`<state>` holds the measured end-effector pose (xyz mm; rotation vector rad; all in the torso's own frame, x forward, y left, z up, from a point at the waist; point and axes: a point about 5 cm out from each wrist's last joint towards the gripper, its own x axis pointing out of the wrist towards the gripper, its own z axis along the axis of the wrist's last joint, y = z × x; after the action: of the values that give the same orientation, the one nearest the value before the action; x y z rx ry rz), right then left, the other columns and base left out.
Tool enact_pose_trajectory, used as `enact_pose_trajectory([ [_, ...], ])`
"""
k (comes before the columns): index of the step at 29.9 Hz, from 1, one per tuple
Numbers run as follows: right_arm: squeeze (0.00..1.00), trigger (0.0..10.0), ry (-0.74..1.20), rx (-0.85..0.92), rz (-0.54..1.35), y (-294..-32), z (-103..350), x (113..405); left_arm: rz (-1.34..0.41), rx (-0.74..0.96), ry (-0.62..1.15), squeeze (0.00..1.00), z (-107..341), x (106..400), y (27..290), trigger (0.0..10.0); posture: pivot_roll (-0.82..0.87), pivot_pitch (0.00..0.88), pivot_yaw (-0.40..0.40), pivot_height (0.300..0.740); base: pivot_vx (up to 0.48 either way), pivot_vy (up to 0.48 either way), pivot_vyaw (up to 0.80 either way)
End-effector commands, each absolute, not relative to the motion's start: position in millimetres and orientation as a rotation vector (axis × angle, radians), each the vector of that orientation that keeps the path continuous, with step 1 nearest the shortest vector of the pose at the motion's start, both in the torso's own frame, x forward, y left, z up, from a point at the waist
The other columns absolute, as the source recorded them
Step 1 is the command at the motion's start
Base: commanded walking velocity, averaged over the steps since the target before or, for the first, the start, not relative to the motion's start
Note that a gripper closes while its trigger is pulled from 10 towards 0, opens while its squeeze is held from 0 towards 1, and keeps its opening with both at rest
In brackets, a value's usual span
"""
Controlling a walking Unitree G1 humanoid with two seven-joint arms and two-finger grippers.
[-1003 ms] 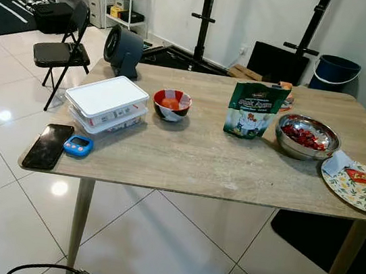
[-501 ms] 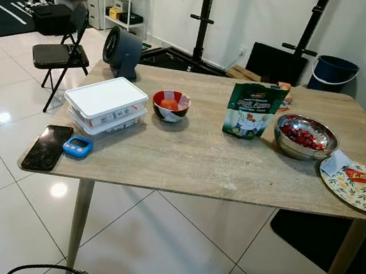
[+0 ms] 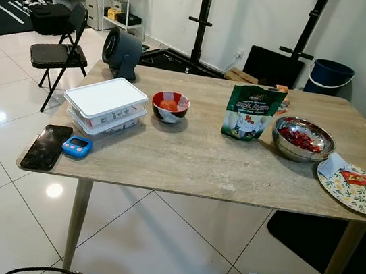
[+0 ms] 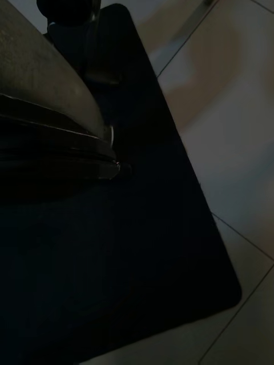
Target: Restocking fridge
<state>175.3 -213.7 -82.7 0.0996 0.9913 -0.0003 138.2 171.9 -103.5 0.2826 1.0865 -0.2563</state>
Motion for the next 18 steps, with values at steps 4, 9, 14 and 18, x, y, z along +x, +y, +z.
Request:
enact_pose_trajectory([
  [4, 0.00, 10.0, 1.006, 0.106, -0.029, -216.7, -85.0, 169.4, -0.253, 0.283, 1.145, 0.00, -108.1, 124.8, 175.9, 10.0, -0.04, 0.000, -0.034, 0.740, 0.000, 0.000, 0.00],
  [9, 0.00, 10.0, 1.026, 0.105, -0.060, -221.7, -88.1, 160.0, -0.242, 0.284, 1.140, 0.00, -106.9, 127.4, 179.3, 10.0, -0.05, 0.000, -0.033, 0.740, 0.000, 0.000, 0.00],
  [14, 0.00, 10.0, 1.034, 0.097, -0.064, -224.1, -88.5, 157.7, -0.215, 0.271, 1.140, 0.00, -106.7, 127.5, 181.9, 10.0, -0.05, 0.000, -0.045, 0.740, 0.000, 0.000, 0.00],
  [18, 0.00, 10.0, 1.043, 0.089, -0.073, -228.5, -88.9, 154.4, -0.198, 0.252, 1.143, 0.00, -107.4, 125.4, 181.1, 10.0, -0.04, 0.000, -0.052, 0.740, 0.000, 0.000, 0.00],
])
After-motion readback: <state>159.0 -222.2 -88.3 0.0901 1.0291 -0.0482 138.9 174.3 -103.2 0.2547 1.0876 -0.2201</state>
